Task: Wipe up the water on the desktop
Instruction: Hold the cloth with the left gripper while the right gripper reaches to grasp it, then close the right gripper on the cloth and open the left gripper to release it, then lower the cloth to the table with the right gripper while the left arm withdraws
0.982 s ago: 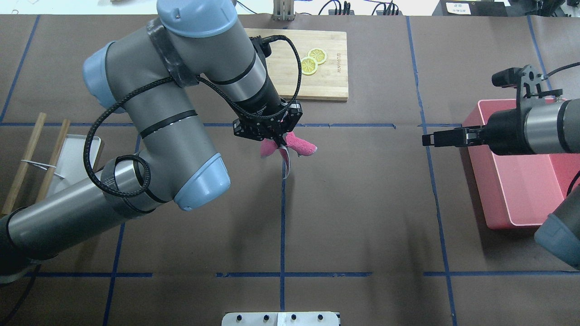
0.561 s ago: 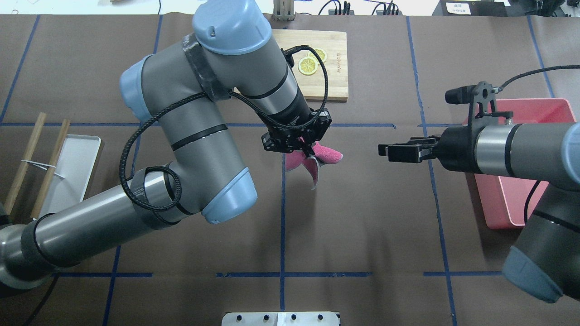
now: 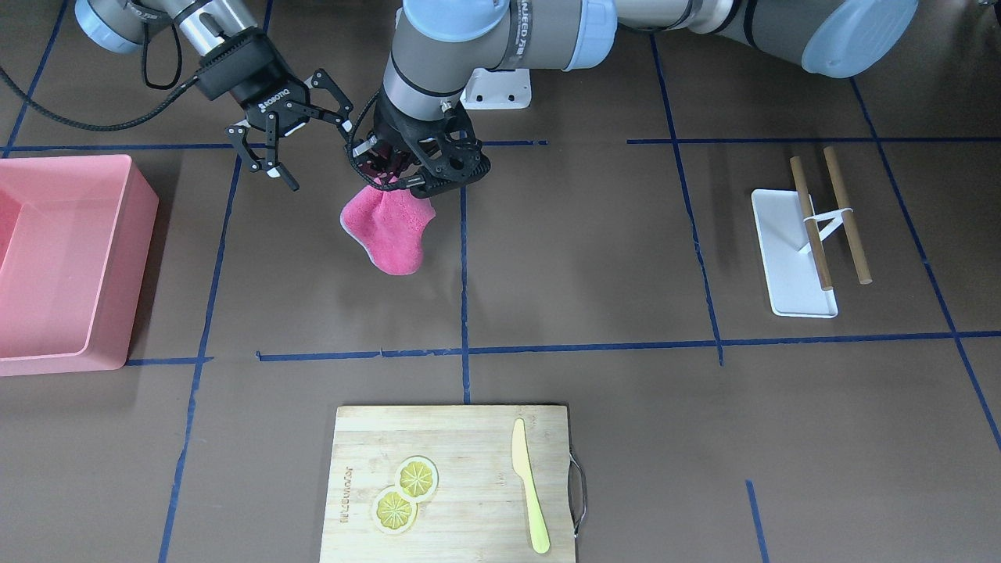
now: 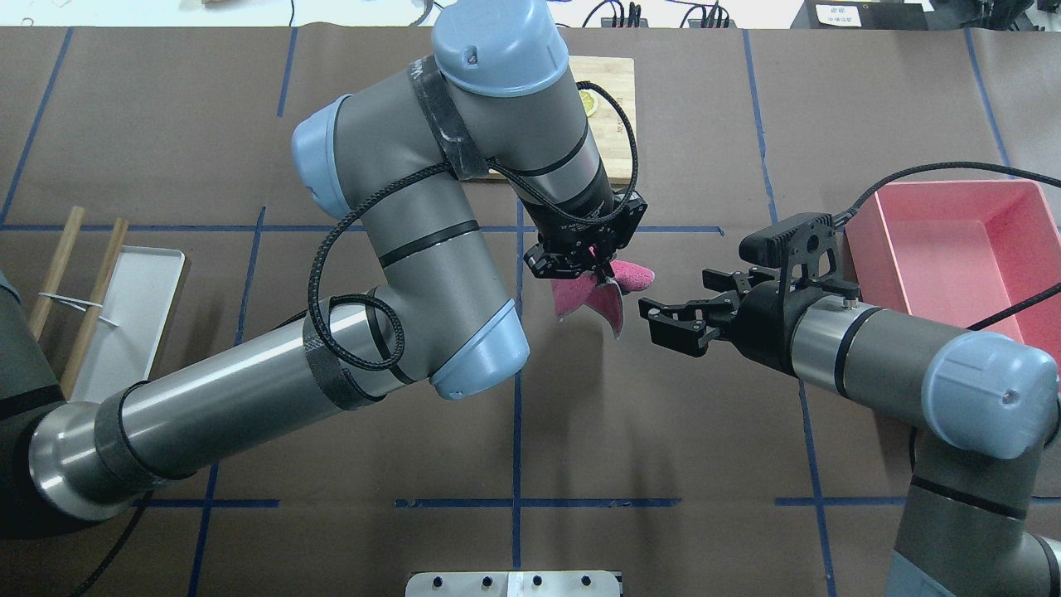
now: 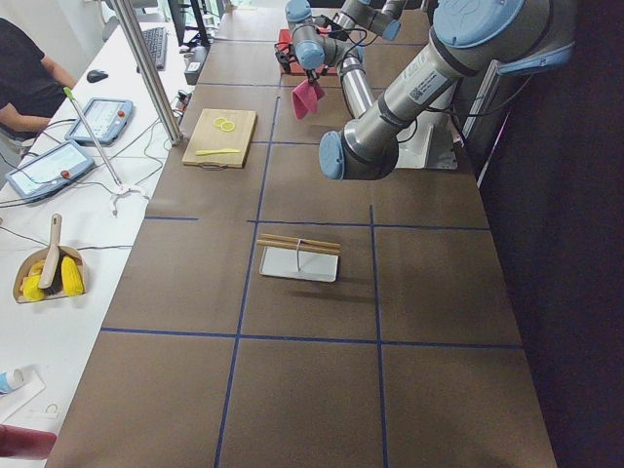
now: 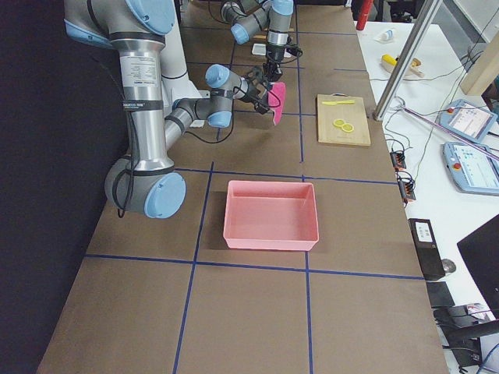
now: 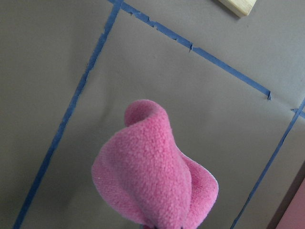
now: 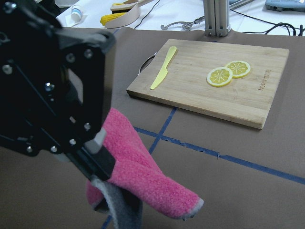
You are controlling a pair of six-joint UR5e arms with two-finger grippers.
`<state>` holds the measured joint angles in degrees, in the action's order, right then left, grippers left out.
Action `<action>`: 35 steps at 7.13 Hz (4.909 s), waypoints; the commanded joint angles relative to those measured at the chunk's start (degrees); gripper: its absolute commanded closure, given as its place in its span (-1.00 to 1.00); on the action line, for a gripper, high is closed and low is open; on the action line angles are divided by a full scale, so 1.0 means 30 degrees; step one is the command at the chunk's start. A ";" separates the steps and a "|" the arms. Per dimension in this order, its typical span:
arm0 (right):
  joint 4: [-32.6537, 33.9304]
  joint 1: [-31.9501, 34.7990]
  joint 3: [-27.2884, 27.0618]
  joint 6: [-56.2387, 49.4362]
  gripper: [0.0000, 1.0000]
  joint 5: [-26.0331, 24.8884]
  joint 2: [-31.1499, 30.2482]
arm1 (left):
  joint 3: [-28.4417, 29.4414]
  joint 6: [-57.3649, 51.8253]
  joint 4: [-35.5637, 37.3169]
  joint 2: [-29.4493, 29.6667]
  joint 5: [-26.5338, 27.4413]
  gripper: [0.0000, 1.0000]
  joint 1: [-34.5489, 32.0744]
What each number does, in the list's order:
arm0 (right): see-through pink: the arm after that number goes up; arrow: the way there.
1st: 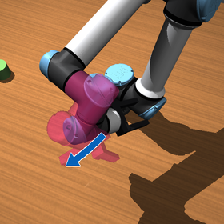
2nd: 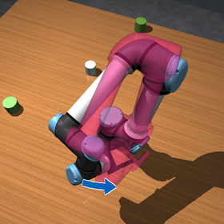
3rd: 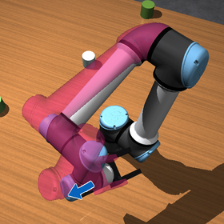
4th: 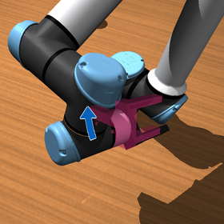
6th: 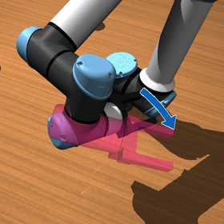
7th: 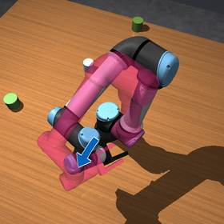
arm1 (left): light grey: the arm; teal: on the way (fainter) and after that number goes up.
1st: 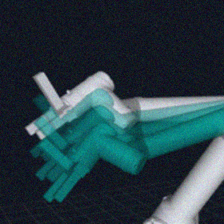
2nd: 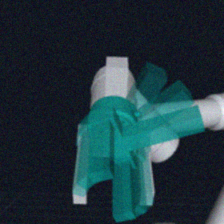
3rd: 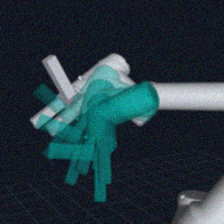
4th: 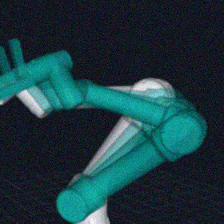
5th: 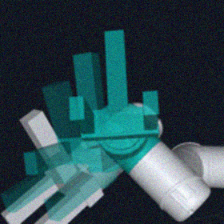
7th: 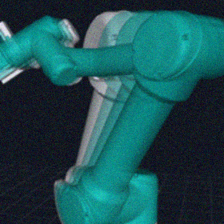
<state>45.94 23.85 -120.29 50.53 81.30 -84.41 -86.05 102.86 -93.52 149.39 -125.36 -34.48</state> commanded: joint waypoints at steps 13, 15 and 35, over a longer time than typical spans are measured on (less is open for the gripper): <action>0.1033 -0.3907 0.0399 -0.3133 -0.79 -0.6503 0.0950 | -0.0435 0.2187 0.0029 0.0361 -0.0021 1.00 0.1327; 0.1004 -0.3936 0.0399 -0.3133 -0.79 -0.6532 0.0979 | -0.0407 0.2160 0.0000 0.0331 -0.0021 1.00 0.1446; 1.4315 0.5579 0.0398 0.2111 0.99 1.2335 0.0916 | -0.8987 -1.1860 0.0263 -1.0411 -0.0168 -0.98 -0.5669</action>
<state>81.06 36.76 -119.43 56.73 106.15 -82.78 -111.46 72.84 -92.99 122.17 -125.74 -49.60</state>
